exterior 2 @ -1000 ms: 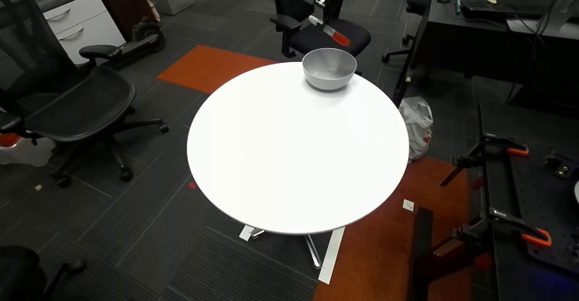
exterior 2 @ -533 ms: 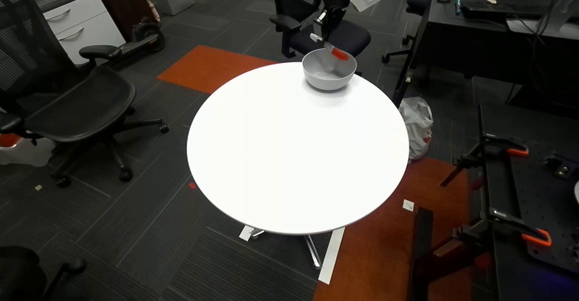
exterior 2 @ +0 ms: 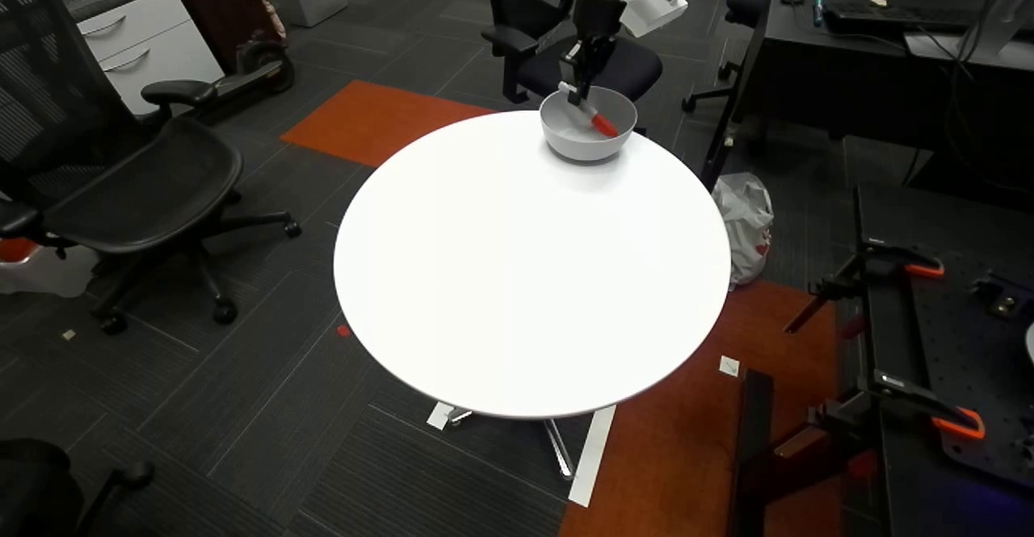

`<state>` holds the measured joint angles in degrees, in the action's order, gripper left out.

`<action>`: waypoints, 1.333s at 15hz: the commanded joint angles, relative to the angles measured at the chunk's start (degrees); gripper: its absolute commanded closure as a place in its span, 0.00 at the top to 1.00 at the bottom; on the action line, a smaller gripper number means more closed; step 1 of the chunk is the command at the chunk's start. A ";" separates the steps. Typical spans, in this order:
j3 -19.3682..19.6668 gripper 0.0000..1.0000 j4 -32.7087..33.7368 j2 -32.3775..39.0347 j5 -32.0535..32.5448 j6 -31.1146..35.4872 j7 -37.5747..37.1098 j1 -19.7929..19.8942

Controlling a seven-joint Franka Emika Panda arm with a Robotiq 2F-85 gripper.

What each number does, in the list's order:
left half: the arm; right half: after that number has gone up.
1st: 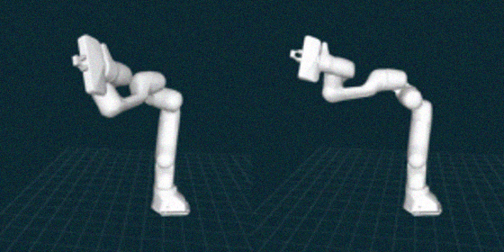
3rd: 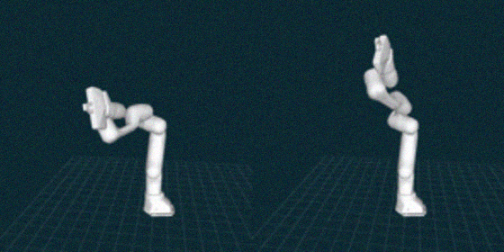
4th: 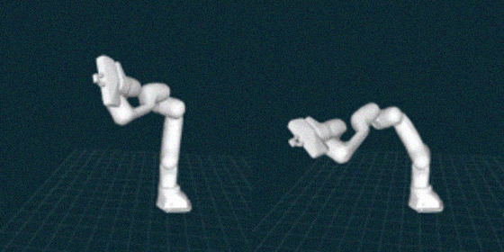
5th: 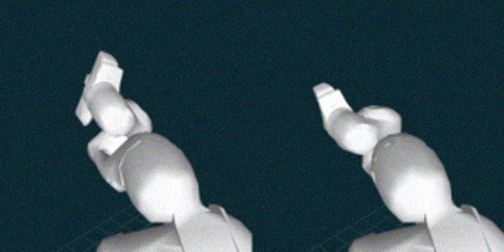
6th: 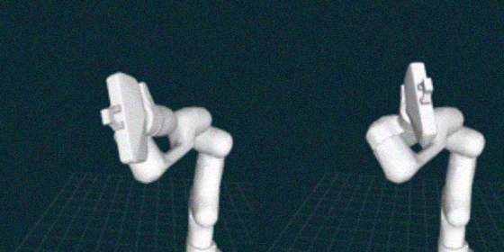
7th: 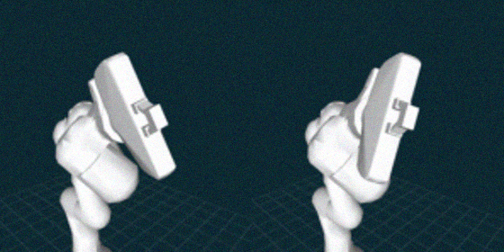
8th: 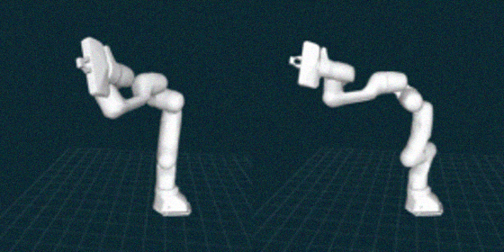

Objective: Put the marker in the bowl

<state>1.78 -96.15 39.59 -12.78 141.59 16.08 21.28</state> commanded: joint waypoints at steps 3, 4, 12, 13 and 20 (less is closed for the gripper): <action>-0.58 0.70 3.73 1.91 -0.97 -4.13 -1.52 0.64; -0.60 0.77 3.85 1.97 -0.98 -4.16 -1.53 0.65; -0.51 1.00 3.56 1.70 -0.77 -4.02 -1.73 0.33; -0.43 1.00 2.98 1.32 -0.67 -3.74 -1.82 0.18; 0.20 1.00 -0.25 -0.94 -0.04 -2.72 -2.65 -0.86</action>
<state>1.77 -94.05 41.19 -12.79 139.87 15.31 20.99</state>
